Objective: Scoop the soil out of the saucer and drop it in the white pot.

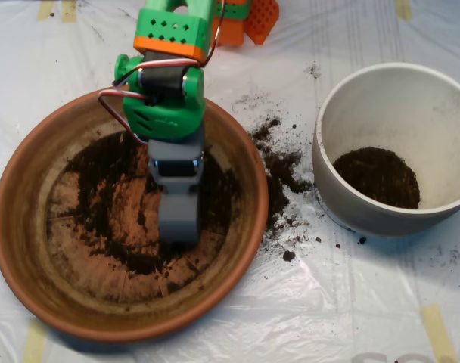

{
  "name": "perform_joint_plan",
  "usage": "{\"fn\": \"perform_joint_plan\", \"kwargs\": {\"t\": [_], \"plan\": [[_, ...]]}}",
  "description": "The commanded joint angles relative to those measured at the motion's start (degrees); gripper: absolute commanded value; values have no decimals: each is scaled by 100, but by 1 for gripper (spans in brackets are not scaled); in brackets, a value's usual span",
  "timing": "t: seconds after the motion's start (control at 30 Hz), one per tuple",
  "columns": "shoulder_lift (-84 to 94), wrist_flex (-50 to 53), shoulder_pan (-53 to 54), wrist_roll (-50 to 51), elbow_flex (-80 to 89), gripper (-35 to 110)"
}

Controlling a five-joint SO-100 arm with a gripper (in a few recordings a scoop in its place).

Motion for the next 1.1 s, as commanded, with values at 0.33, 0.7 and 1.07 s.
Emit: {"fn": "perform_joint_plan", "kwargs": {"t": [0.33,0.7,1.07], "plan": [[826,79,264,-167,97,1],[1881,387,211,-360,255,0],[2979,2285,-984,105,-1477,0]]}}
